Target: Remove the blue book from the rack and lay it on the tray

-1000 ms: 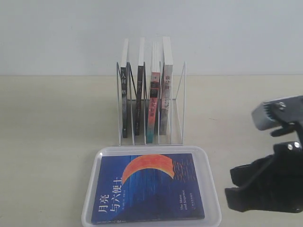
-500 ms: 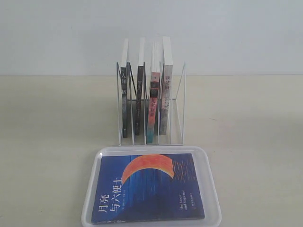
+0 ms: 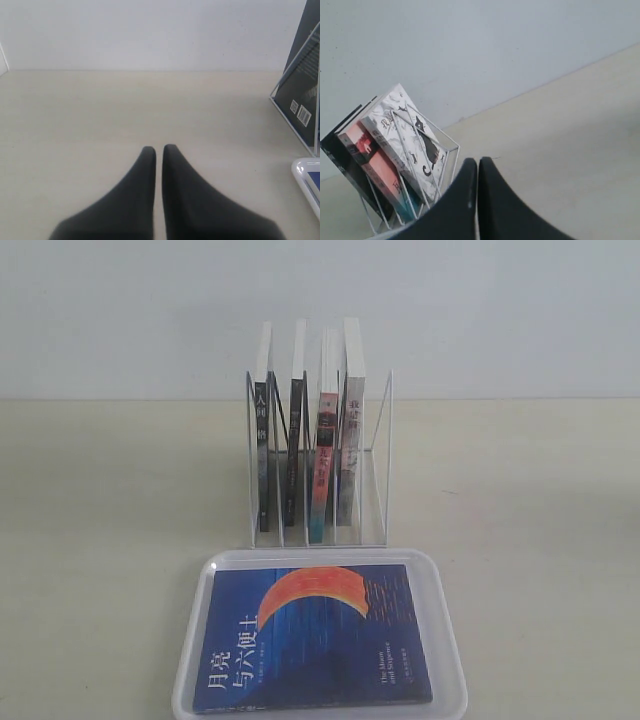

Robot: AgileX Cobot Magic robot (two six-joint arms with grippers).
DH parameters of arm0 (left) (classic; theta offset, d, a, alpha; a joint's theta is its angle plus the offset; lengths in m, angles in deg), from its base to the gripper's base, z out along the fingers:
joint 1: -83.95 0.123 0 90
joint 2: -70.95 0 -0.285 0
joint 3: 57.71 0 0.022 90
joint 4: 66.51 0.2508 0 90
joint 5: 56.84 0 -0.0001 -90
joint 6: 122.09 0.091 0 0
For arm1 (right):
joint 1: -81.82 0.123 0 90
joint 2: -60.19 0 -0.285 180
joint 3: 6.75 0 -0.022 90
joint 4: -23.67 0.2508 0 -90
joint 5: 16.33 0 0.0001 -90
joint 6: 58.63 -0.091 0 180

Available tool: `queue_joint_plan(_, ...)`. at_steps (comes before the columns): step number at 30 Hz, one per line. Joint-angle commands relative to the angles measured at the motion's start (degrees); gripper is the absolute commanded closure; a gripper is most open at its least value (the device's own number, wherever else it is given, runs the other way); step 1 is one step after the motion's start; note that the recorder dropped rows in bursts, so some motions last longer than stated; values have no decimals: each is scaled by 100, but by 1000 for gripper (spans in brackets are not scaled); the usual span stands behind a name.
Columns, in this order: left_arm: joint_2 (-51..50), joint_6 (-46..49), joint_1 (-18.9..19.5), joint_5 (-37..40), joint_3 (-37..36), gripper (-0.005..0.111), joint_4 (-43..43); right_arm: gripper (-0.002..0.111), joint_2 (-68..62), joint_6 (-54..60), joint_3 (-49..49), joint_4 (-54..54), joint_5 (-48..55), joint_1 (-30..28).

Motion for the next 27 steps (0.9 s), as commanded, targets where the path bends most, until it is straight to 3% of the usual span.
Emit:
queue_joint_plan(1, 20, -13, 1, -39, -18, 103, 7, 108, 47, 561, 29, -34, 199, -39)
queue_joint_plan(8, 20, -13, 1, -27, -18, 103, 7, 108, 47, 1319, 29, -232, 967, -39)
queue_joint_plan(27, 20, -13, 1, -38, -18, 103, 7, 108, 47, 2207, 29, -224, 978, -63)
